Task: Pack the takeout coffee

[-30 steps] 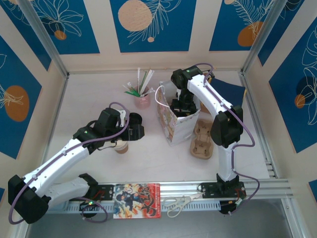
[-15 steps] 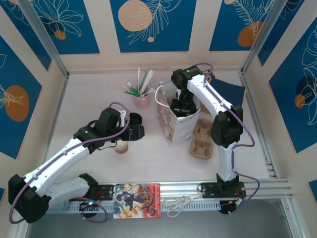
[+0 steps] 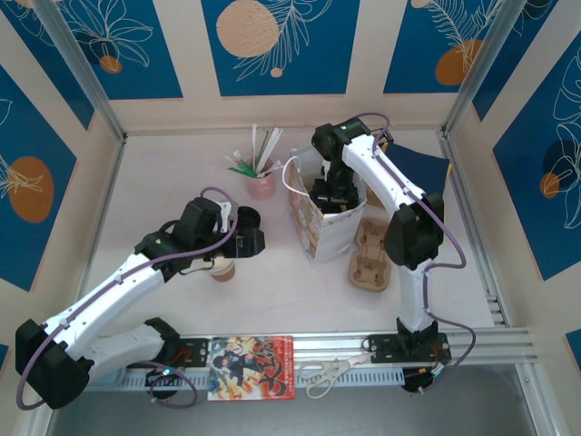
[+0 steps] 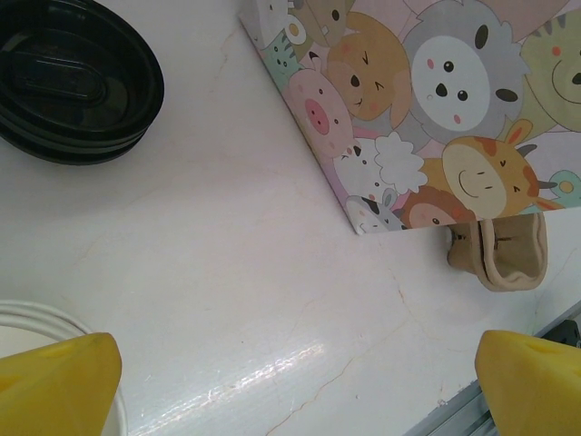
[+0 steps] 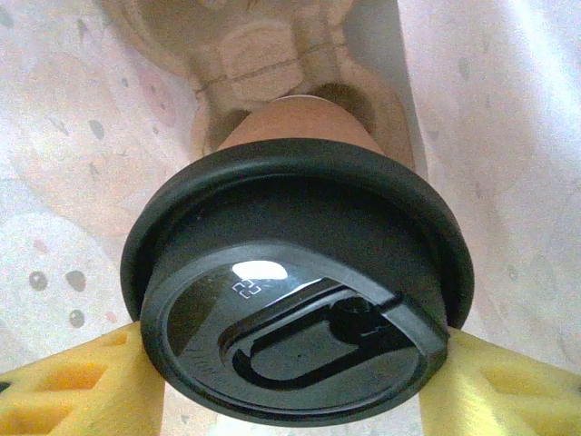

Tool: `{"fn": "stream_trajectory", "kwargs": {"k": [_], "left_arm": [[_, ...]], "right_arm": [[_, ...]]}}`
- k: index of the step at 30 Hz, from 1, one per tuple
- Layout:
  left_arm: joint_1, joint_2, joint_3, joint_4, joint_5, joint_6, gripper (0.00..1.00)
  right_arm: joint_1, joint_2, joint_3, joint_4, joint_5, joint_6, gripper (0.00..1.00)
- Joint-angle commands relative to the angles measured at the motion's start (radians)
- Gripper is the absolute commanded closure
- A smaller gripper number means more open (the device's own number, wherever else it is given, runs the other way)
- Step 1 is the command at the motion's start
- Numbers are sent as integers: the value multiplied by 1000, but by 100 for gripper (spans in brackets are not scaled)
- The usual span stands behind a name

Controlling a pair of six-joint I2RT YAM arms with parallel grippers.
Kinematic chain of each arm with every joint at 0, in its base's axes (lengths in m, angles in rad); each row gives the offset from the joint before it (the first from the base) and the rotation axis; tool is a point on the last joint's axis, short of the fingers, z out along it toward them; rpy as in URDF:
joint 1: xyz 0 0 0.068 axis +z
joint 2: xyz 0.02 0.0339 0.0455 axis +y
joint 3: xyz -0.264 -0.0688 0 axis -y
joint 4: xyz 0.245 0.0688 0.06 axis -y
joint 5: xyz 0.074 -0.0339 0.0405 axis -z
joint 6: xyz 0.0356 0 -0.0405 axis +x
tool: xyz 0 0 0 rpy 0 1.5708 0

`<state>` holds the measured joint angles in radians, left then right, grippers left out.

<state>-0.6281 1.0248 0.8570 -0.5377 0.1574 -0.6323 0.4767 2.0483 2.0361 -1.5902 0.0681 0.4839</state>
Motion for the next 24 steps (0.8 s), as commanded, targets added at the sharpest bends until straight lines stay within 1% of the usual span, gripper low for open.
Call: {"fn": "stream_trajectory", "kwargs": {"k": [1, 24], "left_arm": [[10, 4, 1, 18, 24, -15, 0], [10, 5, -5, 26, 31, -25, 0]], "right_arm": [[9, -11, 33, -41, 0, 20, 36], [21, -37, 63, -68, 13, 38, 36]]}}
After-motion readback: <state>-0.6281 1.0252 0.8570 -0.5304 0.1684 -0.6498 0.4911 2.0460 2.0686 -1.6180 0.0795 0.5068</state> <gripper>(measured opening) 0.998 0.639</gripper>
